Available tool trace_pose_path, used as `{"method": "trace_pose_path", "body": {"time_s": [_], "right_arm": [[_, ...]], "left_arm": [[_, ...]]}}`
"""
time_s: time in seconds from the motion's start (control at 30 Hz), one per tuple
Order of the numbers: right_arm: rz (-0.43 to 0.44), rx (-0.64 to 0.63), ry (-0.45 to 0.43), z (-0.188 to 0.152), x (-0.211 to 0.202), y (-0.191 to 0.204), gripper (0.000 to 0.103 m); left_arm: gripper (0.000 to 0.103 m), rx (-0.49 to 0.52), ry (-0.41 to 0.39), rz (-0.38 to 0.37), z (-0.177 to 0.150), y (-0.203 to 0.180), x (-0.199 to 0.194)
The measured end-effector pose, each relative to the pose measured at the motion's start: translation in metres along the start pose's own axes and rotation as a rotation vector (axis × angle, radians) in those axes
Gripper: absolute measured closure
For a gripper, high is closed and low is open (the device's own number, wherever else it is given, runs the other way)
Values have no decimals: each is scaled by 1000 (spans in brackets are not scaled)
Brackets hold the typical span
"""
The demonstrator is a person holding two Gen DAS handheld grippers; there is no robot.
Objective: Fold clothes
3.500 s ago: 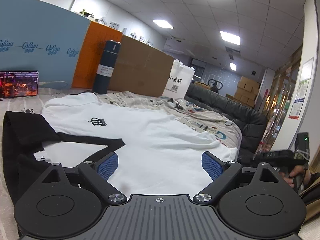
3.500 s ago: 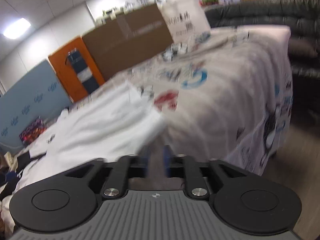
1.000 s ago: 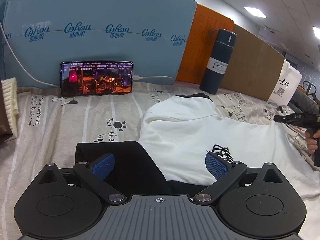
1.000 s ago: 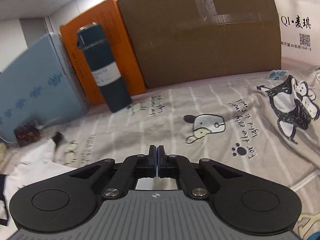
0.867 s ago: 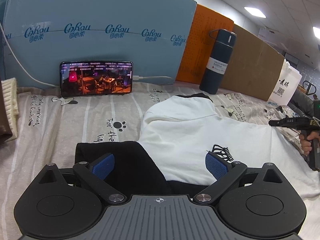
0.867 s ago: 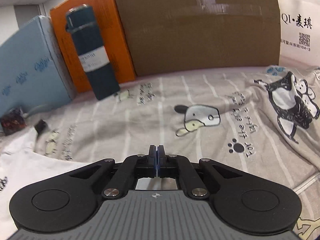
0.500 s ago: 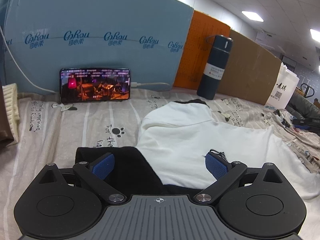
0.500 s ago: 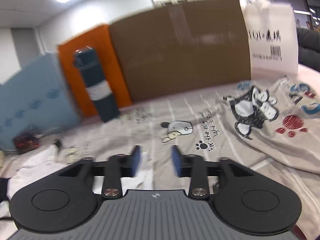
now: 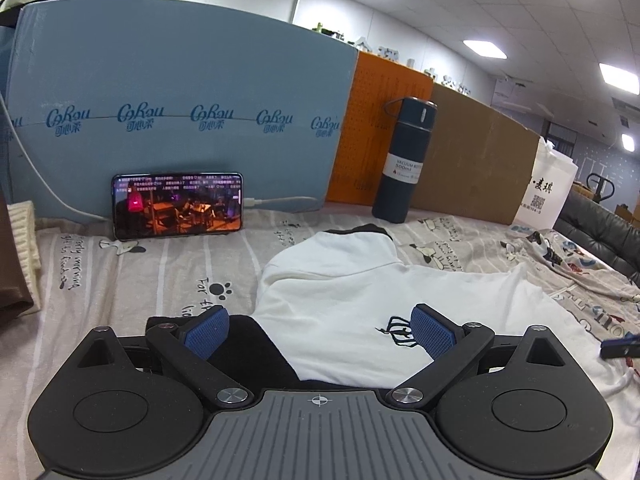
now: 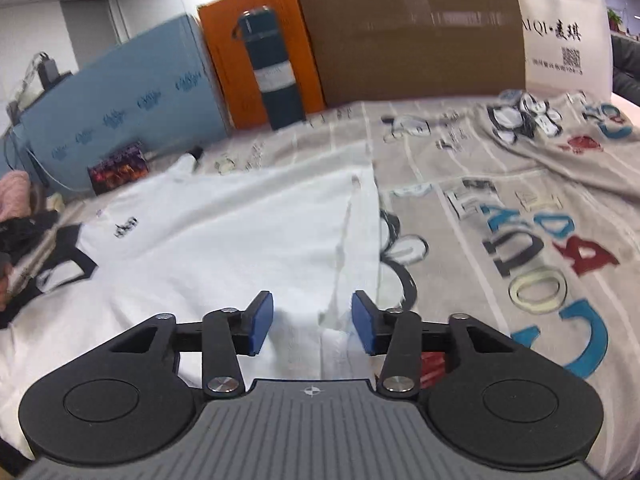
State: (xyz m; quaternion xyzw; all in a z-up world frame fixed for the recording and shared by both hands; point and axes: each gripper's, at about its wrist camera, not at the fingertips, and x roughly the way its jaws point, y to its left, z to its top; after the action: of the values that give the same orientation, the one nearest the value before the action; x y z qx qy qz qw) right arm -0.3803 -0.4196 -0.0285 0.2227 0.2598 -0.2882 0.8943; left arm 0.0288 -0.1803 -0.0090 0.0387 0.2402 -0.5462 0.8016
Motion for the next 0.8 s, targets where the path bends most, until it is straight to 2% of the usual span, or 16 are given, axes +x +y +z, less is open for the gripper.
{"method": "trace_pose_path", "body": {"time_s": [0.07,0.1,0.2,0.37,0.47,0.57,0.7,0.8], "right_arm": [[12,-7,-25,-6,-6,1,94],[10,-17,-49,-8,-13,3,99],[-3,-44,-99,-14,-32,7,100],[-40,-52,-77,-27,-41,11,100],[-57,0,-84,-29,-36,5,100],[-41,92,-132,-28,-46,-6,99],[-20,109,-172,-37,-71,-8,86],[-9,71,-156,-48,-81,-2,63]], "left_arm": [[4,-12,-5,1,0,2,-1],[4,-17,-5,1,0,3,-1],[4,-19,1,-4,0,4,1],[4,-9,9,-12,0,2,2],[4,-4,9,-12,-1,1,2],[4,-2,-10,-13,-1,0,-2],[4,3,-18,-27,0,-1,-4],[4,25,-25,-53,-1,-8,-8]]}}
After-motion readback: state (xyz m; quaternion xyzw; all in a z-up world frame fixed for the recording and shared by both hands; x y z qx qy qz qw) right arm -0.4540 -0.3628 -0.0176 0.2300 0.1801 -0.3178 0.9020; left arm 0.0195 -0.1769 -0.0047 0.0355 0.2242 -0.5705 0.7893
